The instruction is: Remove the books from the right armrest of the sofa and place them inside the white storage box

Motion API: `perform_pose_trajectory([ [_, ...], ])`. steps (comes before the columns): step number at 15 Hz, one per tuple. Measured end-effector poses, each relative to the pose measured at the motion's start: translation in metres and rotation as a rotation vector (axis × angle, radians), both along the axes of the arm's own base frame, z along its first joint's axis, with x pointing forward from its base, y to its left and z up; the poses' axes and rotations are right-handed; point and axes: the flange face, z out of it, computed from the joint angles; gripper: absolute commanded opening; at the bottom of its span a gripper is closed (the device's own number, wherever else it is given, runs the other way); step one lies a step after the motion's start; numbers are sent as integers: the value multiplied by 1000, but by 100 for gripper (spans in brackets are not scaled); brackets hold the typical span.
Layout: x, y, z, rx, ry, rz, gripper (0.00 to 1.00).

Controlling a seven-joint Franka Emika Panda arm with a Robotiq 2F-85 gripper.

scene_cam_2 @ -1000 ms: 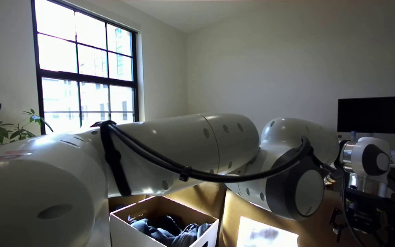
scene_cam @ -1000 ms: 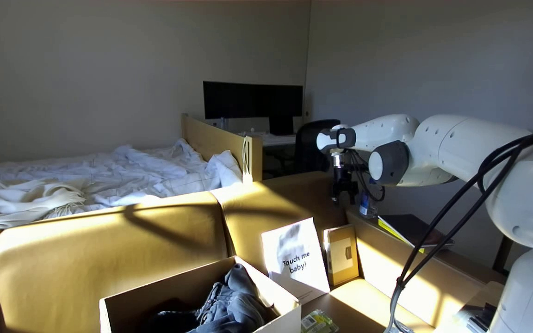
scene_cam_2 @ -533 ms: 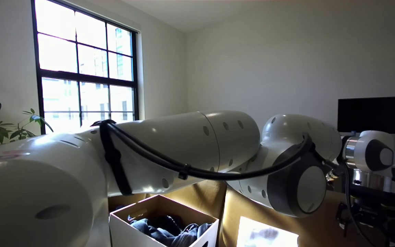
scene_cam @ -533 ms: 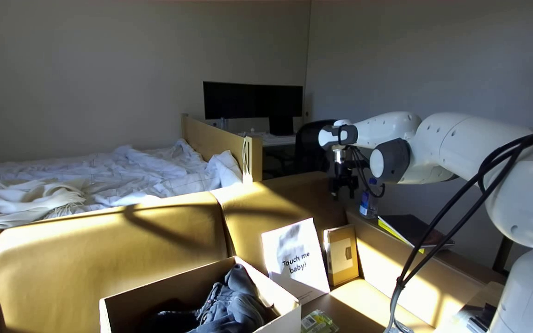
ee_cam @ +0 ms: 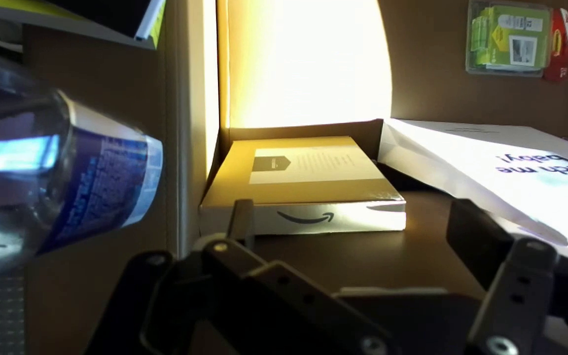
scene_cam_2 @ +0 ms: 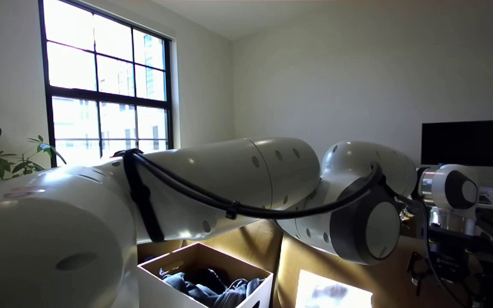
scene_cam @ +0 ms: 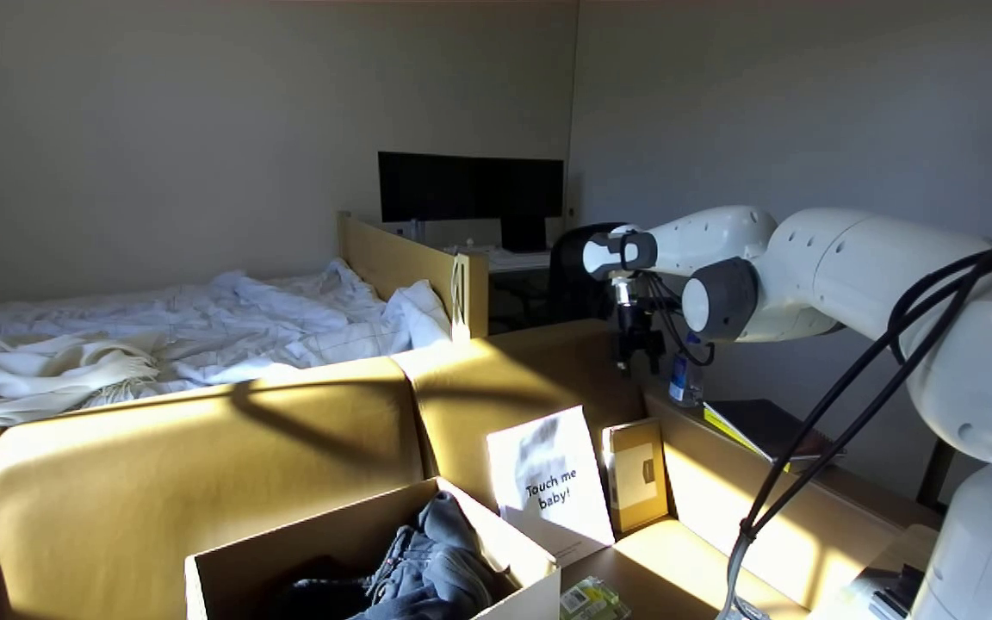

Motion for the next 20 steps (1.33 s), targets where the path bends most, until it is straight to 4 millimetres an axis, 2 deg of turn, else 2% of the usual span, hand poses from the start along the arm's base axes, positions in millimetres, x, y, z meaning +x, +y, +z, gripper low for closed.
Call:
perform_pose_trajectory([
  [3,2,8,1,-25,33,24,100],
  [12,-32,68,-9,87,449,210,100],
  [16,-43,95,-14,135,591,218,100],
  [20,-59,108,-28,183,715,198,100],
])
